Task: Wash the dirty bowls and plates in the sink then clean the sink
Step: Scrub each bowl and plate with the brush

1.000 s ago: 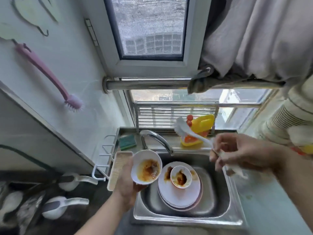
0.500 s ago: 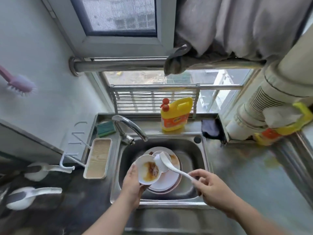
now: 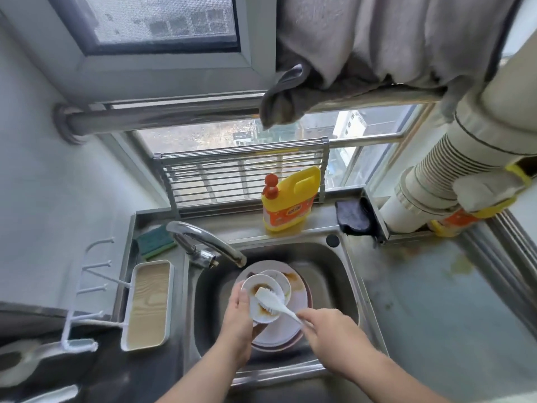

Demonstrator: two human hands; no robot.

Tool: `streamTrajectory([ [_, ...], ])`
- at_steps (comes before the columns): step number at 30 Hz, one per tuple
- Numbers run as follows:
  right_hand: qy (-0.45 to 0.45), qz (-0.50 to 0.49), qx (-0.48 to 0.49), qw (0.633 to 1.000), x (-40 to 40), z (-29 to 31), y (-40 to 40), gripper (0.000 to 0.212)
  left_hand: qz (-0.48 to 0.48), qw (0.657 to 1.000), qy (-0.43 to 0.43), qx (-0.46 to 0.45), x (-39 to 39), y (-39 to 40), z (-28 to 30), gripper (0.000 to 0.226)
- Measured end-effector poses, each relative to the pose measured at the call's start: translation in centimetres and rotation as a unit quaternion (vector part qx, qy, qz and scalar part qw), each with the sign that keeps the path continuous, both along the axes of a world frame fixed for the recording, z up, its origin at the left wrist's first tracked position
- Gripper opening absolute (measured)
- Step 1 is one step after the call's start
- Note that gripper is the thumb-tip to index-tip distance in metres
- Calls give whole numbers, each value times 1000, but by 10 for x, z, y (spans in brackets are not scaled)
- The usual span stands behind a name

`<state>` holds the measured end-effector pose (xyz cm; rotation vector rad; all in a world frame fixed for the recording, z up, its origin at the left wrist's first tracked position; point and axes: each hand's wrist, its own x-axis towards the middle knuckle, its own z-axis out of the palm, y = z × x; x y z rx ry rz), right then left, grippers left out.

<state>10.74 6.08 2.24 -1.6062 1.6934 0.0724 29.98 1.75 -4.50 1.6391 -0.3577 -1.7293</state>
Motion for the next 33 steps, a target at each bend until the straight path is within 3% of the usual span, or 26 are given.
streamTrajectory([
  [5,-18,26,0,1000,12,-4,-9,21,10,999,-5,35,-6,-6,-5,28],
  [10,42,18,2,999,1,-15,-11,18,20,998,-15,52,-3,-11,-14,33],
  [15,-68,-60,54,994,19,1,0,24,16,996,-15,87,-15,-6,-20,36],
  [20,57,-14,21,998,1,-1,-15,21,25,996,3,80,-16,-9,-23,39],
  [25,-57,-82,62,993,15,10,-9,23,28,994,17,101,-26,-8,-21,40],
  [30,83,-13,16,996,1,8,-13,23,32,996,14,87,-24,-14,-22,38],
  [33,1,-58,57,997,4,15,-1,18,27,996,-3,79,-23,-20,-20,37],
])
